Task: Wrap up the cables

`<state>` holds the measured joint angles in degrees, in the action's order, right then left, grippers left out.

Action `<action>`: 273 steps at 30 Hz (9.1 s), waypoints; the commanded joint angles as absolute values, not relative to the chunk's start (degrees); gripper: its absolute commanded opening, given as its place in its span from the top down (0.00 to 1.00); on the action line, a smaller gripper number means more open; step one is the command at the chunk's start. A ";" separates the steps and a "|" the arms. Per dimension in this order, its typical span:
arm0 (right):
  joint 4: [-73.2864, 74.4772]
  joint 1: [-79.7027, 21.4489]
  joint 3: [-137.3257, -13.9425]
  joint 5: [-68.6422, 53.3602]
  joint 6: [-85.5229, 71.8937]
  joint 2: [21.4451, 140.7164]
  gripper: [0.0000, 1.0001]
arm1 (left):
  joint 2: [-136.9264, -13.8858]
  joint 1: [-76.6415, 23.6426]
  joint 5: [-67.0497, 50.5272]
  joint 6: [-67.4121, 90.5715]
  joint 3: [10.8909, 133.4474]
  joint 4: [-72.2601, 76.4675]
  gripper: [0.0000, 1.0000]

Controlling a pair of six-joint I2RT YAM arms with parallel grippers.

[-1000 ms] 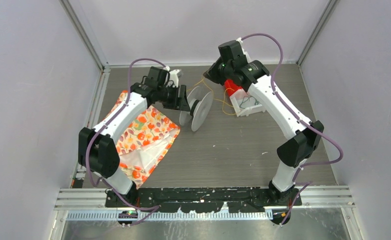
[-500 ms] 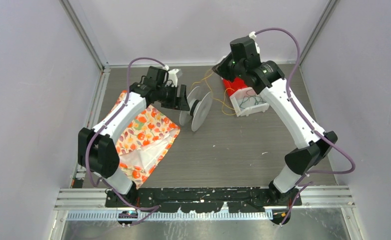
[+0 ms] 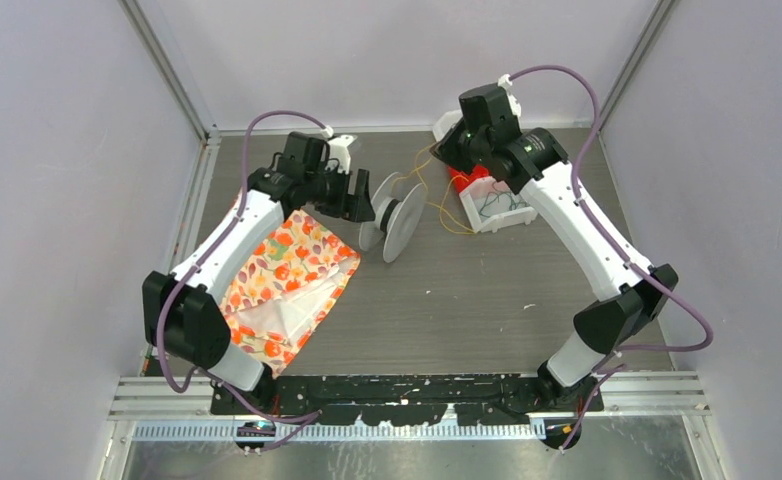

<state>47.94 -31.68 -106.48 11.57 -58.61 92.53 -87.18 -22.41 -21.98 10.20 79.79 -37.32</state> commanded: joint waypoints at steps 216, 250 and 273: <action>20.48 -23.27 -84.93 -17.30 -78.72 93.98 1.00 | -89.83 -31.63 -6.68 17.58 72.16 -16.45 0.75; 18.24 -23.16 -83.06 -18.11 -80.24 93.80 0.99 | -88.68 -31.73 -8.09 16.70 71.25 -16.35 0.64; 27.82 -15.80 -84.48 -18.22 -68.76 90.59 0.45 | -83.62 -31.64 -10.35 11.12 75.54 -23.84 1.00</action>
<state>22.96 -20.25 -82.39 -17.96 -76.40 96.60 -89.10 -31.59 -8.86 15.18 70.32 -20.23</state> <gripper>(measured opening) 0.508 0.040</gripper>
